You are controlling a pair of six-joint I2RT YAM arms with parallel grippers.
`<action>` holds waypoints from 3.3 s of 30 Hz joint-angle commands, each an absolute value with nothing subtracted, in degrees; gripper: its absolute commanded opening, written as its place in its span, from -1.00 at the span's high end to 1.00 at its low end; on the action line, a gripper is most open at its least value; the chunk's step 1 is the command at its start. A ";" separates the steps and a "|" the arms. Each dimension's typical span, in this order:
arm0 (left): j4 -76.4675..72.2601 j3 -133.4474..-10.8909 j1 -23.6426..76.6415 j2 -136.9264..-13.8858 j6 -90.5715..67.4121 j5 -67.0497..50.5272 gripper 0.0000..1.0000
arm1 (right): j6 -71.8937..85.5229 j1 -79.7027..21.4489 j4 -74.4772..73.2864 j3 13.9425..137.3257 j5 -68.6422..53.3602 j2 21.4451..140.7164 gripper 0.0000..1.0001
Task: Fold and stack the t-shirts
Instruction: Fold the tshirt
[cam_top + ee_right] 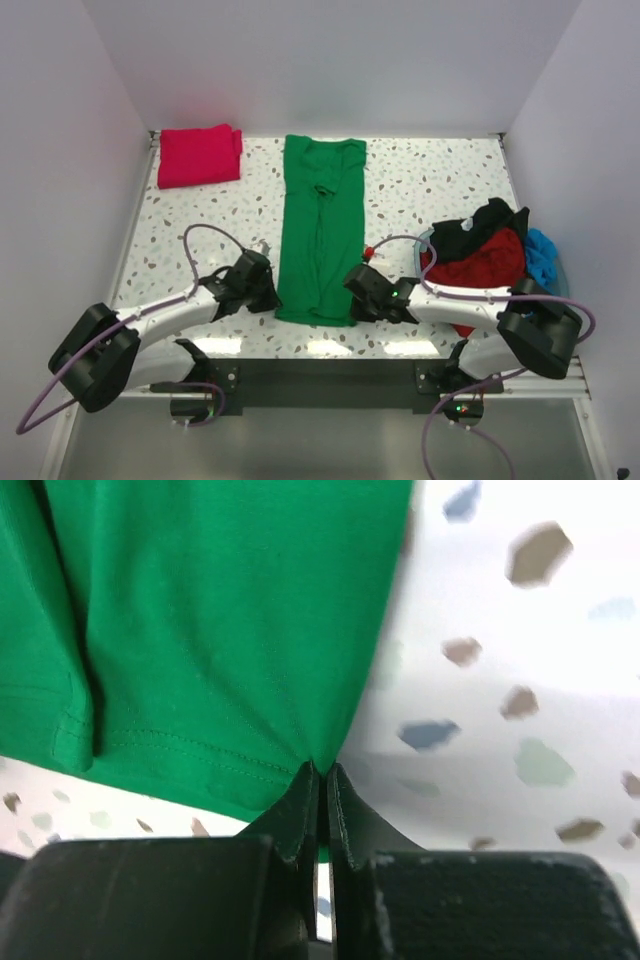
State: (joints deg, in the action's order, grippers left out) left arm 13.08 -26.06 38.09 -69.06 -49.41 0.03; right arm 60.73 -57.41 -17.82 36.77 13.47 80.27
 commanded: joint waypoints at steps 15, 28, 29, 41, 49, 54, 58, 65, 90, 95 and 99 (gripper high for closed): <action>20.65 -23.10 41.75 -52.38 -56.60 -6.69 1.00 | 61.44 -61.26 -31.96 35.85 9.75 63.37 1.00; 22.86 -44.99 40.26 -68.81 -49.05 7.38 1.00 | 46.77 -47.64 -24.53 48.15 10.28 73.28 1.00; 22.07 -45.96 39.56 -69.69 -48.52 7.38 1.00 | 46.06 -46.77 -24.35 50.86 10.11 74.87 1.00; 13.27 -60.01 29.71 -87.27 -42.90 3.77 1.00 | 41.14 -38.42 -22.85 66.95 12.57 89.90 1.00; 13.01 -68.55 26.99 -96.58 -39.90 3.87 1.00 | 38.85 -34.28 -23.47 74.53 11.69 97.90 1.00; 12.83 -71.98 24.70 -101.41 -39.38 2.64 1.00 | 37.79 -31.64 -24.25 78.39 10.29 101.59 1.00; 12.13 -73.91 24.26 -103.79 -38.94 2.20 1.00 | 37.53 -30.59 -24.61 80.77 9.23 104.76 1.00; 14.76 -79.71 23.64 -110.21 -39.20 2.98 0.93 | 38.14 -29.01 -25.04 85.16 8.00 110.38 0.88; 13.54 -45.54 22.59 -80.61 -45.17 0.79 -1.00 | 35.67 -31.03 -15.21 78.91 -4.40 108.25 -0.97; 15.38 -44.74 22.59 -78.23 -45.27 0.97 -1.00 | 36.39 -29.18 -20.90 95.86 5.18 117.94 -0.97; 14.50 -43.07 22.59 -77.26 -45.62 0.26 -1.00 | 34.81 -28.30 -21.44 100.89 11.14 118.13 -0.97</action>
State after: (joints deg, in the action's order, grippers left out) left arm 15.94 -44.14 22.83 -79.22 -44.45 1.26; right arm 36.29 -29.45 -19.90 95.81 4.43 120.14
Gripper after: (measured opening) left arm 0.997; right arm 0.986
